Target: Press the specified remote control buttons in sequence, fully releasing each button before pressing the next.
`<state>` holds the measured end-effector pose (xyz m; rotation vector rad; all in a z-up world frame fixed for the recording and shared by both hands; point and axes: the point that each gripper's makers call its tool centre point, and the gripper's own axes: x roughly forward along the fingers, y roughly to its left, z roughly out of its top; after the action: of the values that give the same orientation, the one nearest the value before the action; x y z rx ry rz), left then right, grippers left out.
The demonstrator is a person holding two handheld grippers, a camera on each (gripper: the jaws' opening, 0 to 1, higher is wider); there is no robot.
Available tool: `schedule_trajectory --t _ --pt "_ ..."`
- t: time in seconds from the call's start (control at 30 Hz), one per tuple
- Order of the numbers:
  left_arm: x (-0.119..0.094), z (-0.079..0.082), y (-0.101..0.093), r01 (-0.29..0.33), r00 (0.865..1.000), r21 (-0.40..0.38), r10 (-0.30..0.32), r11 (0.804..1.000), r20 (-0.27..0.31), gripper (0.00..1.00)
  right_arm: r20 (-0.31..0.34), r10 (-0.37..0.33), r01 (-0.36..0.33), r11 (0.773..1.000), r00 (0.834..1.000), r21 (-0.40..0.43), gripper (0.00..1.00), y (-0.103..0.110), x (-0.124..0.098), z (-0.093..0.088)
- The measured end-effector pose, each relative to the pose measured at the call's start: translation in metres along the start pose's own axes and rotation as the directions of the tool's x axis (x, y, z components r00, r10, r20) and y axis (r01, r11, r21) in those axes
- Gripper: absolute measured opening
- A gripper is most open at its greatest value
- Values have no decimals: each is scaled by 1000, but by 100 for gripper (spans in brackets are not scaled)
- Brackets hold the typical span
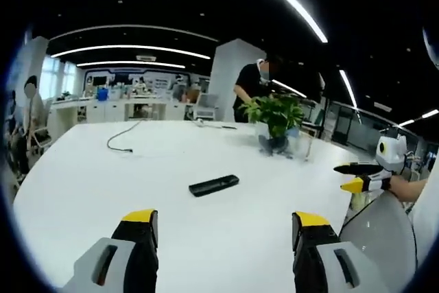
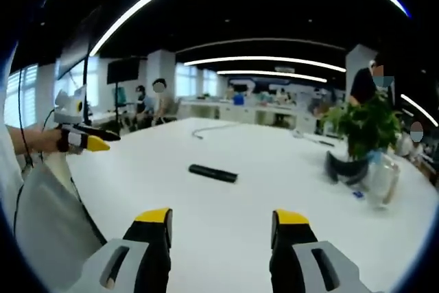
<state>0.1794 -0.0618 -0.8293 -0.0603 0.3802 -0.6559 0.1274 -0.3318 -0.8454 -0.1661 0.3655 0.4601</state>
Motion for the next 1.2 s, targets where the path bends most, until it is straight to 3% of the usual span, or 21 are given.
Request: schedule_trajectory --t 0.27,0.53,0.67,0.9,1.2 --pt "33 17 5 63 996 74 -58 995 -64 80 -4 -11 11 1000 1000 -10 51 -4 0 -2" --pt "63 17 2 133 983 162 -109 978 -148 79 6 -10 10 1000 1000 -6 47 -5 -1 -2" --pt "77 13 3 152 976 182 -118 972 -182 80 46 -27 28 999 999 -19 43 -10 -5 3" --pt "98 5 14 180 958 193 -127 965 -258 75 59 -37 38 999 998 -10 43 -10 -6 6" --pt "121 -5 28 223 919 182 -144 958 -368 65 54 -51 53 998 997 -26 42 -11 -6 6"
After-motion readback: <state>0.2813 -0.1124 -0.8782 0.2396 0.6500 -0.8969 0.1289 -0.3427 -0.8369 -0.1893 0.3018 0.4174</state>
